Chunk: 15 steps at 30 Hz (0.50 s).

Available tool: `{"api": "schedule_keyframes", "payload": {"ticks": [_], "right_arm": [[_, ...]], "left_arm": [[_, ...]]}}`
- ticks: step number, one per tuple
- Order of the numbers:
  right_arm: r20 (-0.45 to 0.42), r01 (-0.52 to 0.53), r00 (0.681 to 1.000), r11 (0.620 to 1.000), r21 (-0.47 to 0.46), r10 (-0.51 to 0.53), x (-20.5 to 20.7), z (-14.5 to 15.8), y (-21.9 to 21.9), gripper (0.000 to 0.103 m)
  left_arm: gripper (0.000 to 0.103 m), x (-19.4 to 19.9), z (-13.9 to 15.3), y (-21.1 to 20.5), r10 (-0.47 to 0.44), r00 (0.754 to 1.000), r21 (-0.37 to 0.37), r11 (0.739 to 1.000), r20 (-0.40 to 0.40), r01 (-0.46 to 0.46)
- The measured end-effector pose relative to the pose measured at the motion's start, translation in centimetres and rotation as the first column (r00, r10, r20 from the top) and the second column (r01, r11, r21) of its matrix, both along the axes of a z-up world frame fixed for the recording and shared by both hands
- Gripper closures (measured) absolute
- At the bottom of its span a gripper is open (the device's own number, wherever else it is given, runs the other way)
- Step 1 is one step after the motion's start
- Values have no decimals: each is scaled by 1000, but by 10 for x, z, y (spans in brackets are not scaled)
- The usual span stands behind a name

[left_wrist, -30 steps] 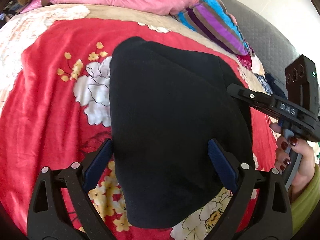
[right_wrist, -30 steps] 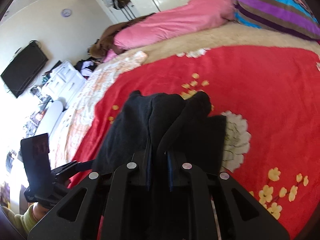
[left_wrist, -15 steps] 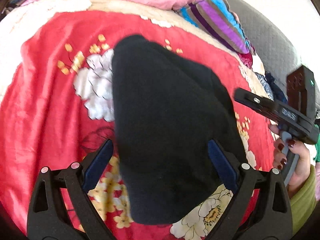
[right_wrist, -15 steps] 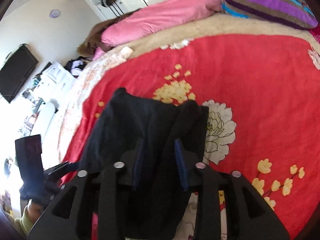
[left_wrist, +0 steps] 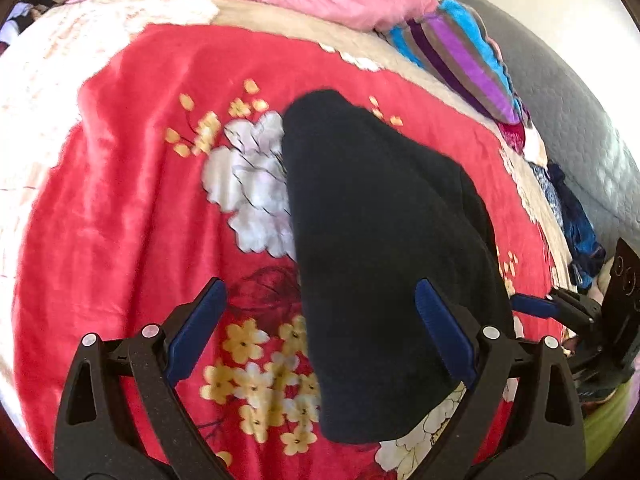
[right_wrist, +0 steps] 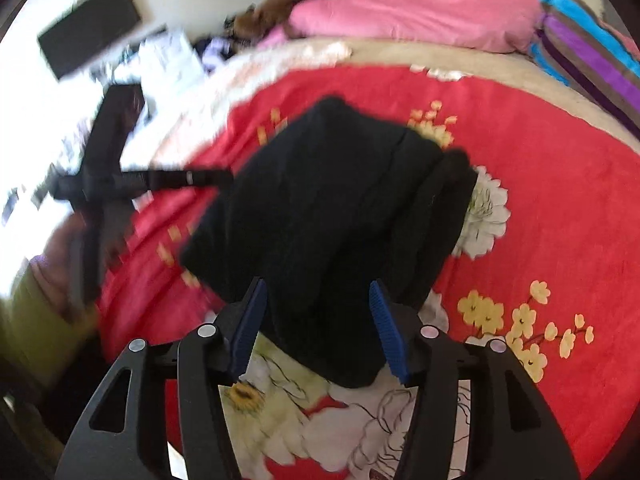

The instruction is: Fold small clothes

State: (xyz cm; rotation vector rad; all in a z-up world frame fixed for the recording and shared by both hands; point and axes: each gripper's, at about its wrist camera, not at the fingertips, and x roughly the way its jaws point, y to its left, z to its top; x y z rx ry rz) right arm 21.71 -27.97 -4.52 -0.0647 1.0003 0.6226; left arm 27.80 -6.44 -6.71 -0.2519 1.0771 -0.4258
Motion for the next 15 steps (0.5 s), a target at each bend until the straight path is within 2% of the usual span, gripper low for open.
{"api": "schedule_keyframes", "payload": {"ticks": [5, 7, 8, 9, 12, 15], "right_arm": [[18, -144, 989, 986, -87, 146, 2, -20, 23, 51], [-13, -184, 983, 980, -73, 184, 6, -26, 26, 52], [-35, -208, 978, 977, -49, 206, 6, -28, 26, 74], [-57, -236, 971, 972, -25, 234, 5, -28, 25, 88], [-54, -291, 956, 957, -24, 289, -9, -19, 18, 89], [-39, -275, 961, 961, -29, 274, -17, -9, 4, 89]], "left_arm": [[14, -2, -18, -15, -33, 999, 10, 999, -35, 33], [12, -1, -21, -15, -28, 999, 4, 1000, -42, 28], [11, -1, -21, -14, -26, 999, 4, 1000, -44, 26], [11, 0, -21, -13, -25, 999, 4, 1000, -43, 25], [11, 0, -20, -13, -31, 999, 11, 999, -40, 31], [11, -1, -18, -15, -47, 998, 1, 999, -40, 47]]}}
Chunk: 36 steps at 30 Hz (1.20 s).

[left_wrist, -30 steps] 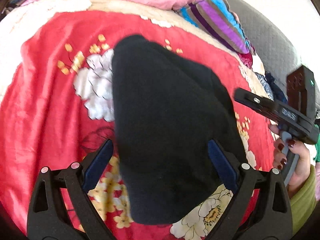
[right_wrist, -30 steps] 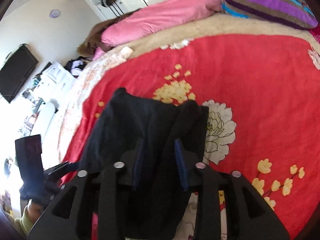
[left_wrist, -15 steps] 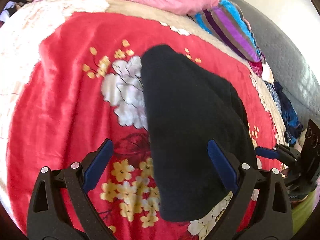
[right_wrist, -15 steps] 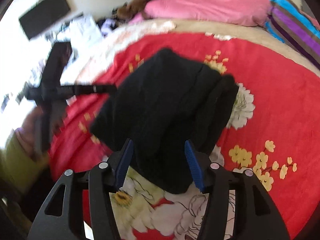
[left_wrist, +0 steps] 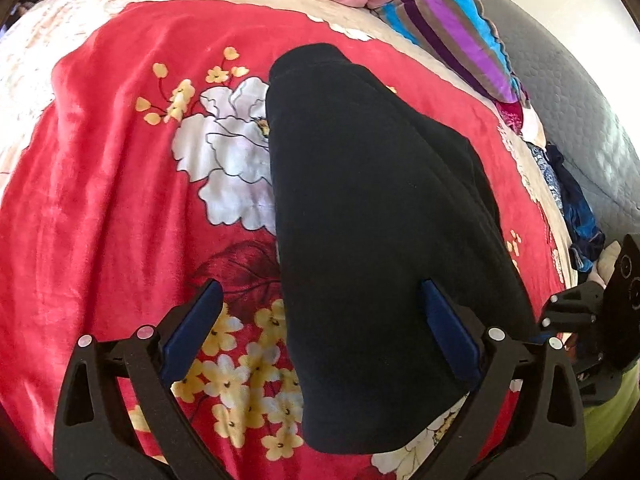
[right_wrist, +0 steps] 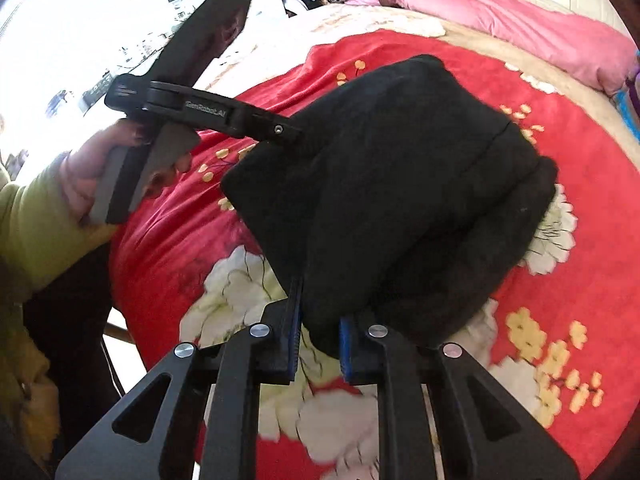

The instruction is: Fold small clothes

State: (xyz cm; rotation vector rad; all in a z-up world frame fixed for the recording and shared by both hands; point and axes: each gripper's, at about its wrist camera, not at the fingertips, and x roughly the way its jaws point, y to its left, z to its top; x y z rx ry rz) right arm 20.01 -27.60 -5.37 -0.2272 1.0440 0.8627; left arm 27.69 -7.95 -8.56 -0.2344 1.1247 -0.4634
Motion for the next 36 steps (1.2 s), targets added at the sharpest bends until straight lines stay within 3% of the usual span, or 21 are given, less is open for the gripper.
{"api": "schedule_keyframes", "payload": {"ticks": [3, 8, 15, 20, 22, 24, 26, 36], "right_arm": [[15, 29, 999, 999, -28, -28, -4, 5, -12, 89], [-26, 66, 997, 990, -123, -70, -6, -25, -17, 92], [0, 178, 984, 980, -85, -179, -11, -3, -29, 92], [-3, 323, 946, 943, 82, -324, -6, 28, -47, 91], [-16, 362, 932, 924, 126, -363, 3, 34, -42, 84], [-50, 396, 918, 905, 155, -393, 11, 32, -39, 63], [-80, 447, 894, 885, 127, -440, 22, 24, -36, 56], [-279, 589, 798, 790, 174, -534, 69, -11, -32, 56]], "left_arm": [[11, -1, 3, -4, -9, 1000, 6, 1000, 11, 9], [11, -1, 0, -7, -8, 1000, 25, 1000, 6, 8], [11, -1, 7, -8, -2, 1000, 33, 999, 23, 1], [11, -2, 16, -7, 0, 999, 30, 1000, 42, -1], [11, -3, 21, -7, -2, 998, 40, 999, 62, 0], [11, -5, 27, -9, -3, 997, 50, 999, 81, -1], [11, -5, 29, -8, -2, 996, 50, 999, 90, -2], [11, -4, 10, -15, -16, 998, 101, 995, 60, 10]]}}
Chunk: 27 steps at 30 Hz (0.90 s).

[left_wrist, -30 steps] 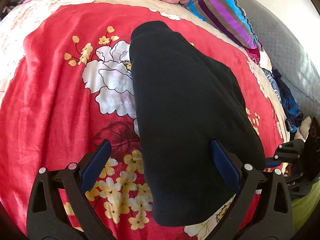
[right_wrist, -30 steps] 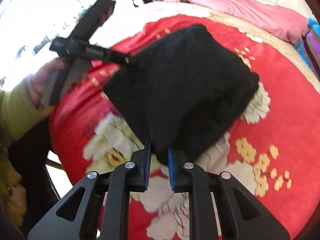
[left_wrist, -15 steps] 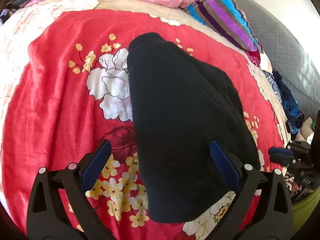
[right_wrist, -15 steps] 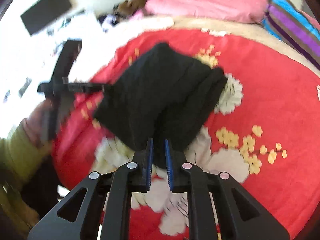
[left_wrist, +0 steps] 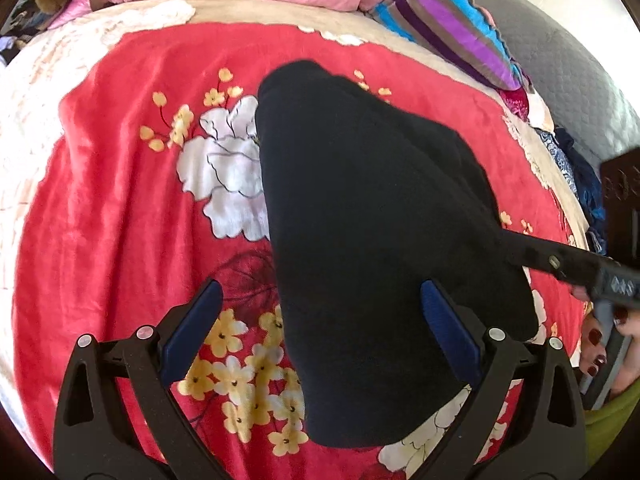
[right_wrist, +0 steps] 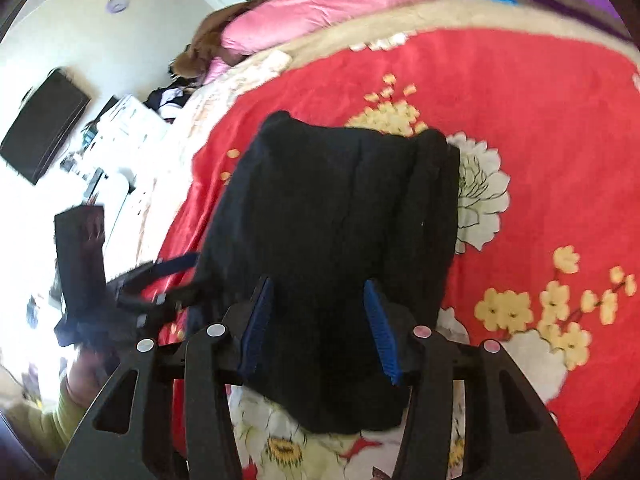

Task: Fold small clothes
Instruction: 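Grasp the folded bundle edge with the right tool and tuck it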

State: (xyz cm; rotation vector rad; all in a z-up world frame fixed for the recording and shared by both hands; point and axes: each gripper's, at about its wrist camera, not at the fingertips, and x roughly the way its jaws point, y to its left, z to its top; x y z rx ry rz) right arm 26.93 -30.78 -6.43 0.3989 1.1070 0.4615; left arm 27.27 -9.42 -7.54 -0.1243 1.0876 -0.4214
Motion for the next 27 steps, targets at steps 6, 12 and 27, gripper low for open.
{"api": "schedule_keyframes", "payload": {"ticks": [6, 12, 27], "right_arm": [[-16, 64, 998, 992, 108, -63, 8, -23, -3, 58], [78, 33, 996, 999, 38, -35, -3, 3, -2, 92], [114, 57, 993, 983, -177, -37, -8, -15, -10, 74]], "left_arm": [[11, 0, -5, -1, 1, 1000, -17, 1000, -6, -1], [11, -3, -4, -4, -15, 1000, -35, 999, -4, 14], [10, -13, -7, -29, -77, 997, -15, 997, -9, 77]]}}
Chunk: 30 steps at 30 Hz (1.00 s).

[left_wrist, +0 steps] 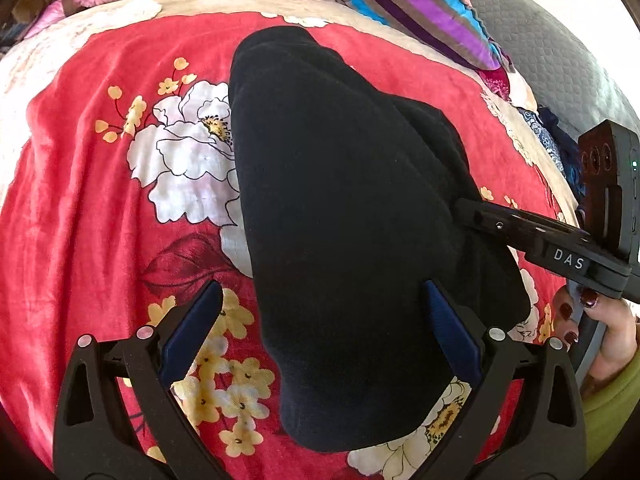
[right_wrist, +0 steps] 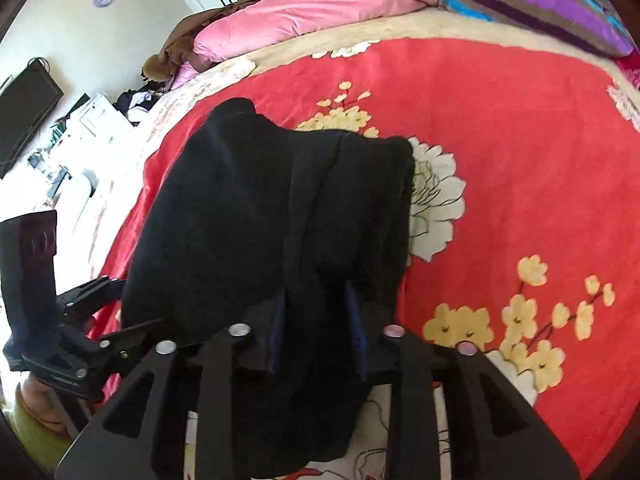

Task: Fold small clothes
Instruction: 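Grasp the folded bundle edge with the right tool and tuck it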

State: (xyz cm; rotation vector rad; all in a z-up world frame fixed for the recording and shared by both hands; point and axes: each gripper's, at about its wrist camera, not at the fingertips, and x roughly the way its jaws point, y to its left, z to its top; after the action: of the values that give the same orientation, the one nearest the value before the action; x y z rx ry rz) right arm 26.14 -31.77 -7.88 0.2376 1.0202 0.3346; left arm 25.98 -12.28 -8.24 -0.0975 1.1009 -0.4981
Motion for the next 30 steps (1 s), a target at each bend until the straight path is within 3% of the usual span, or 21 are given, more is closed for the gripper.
{"api": "schedule_keyframes", "payload": {"ticks": [10, 15, 29, 30], "right_arm": [[20, -10, 1000, 1000, -22, 10, -1, 3, 0, 63], [30, -2, 1000, 999, -53, 4, -2, 5, -2, 50], [115, 21, 993, 998, -58, -14, -5, 23, -10, 38], [118, 26, 993, 998, -55, -20, -6, 24, -11, 31]], "left_arm": [[11, 0, 2, 2, 3, 1000, 1, 1000, 1, -3], [11, 0, 3, 1, 2, 1000, 2, 1000, 4, -2], [10, 2, 25, 15, 44, 997, -7, 999, 58, -44], [10, 3, 27, 18, 54, 997, -9, 999, 62, -53]]}}
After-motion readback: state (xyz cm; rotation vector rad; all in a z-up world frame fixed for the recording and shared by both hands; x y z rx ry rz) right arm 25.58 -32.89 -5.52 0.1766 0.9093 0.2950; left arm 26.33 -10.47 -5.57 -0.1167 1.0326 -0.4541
